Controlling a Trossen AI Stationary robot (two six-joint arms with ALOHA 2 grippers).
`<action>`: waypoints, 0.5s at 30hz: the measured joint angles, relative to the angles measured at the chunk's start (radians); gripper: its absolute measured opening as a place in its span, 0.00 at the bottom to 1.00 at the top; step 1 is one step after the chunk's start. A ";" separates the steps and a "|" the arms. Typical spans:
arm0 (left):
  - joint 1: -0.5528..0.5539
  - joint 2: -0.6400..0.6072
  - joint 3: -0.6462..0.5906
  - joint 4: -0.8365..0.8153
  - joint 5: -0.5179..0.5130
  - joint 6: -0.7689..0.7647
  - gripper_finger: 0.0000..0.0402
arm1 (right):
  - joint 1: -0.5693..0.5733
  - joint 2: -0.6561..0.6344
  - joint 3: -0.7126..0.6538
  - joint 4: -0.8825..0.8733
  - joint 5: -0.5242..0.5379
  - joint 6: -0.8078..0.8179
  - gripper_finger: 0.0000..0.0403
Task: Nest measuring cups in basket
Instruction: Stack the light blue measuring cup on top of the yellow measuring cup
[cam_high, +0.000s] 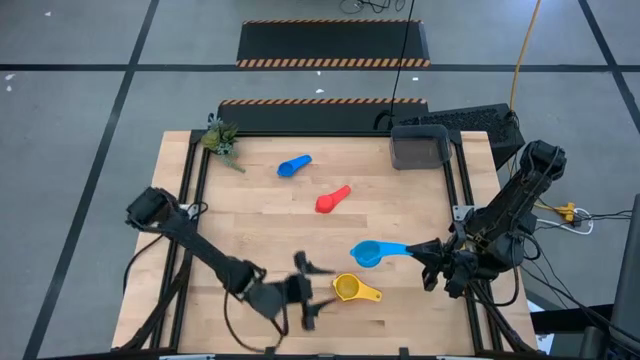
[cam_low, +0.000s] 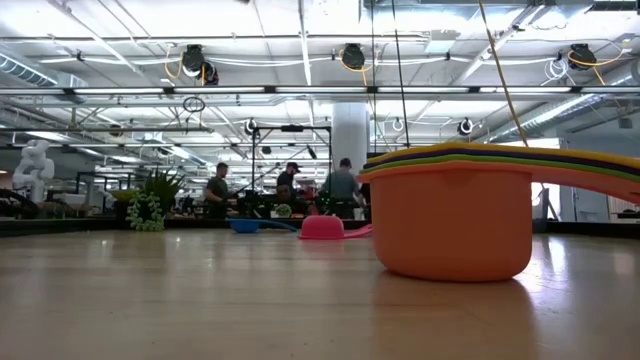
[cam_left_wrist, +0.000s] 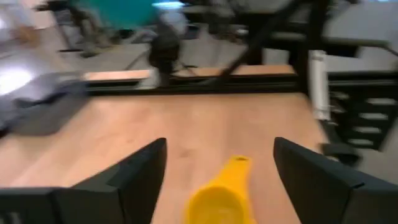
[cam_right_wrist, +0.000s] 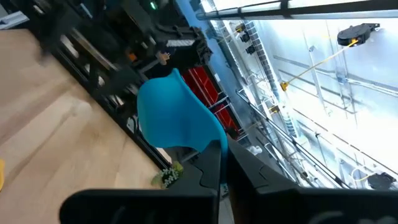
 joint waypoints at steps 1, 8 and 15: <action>-0.007 0.028 0.037 -0.004 0.038 -0.001 0.68 | 0.000 0.000 0.000 0.000 0.000 0.000 0.00; -0.012 0.232 0.216 -0.027 0.281 0.006 0.45 | 0.000 0.000 0.000 0.012 -0.007 0.051 0.00; 0.011 0.340 0.263 -0.104 0.329 -0.074 0.27 | 0.000 0.000 0.000 0.026 -0.010 0.061 0.00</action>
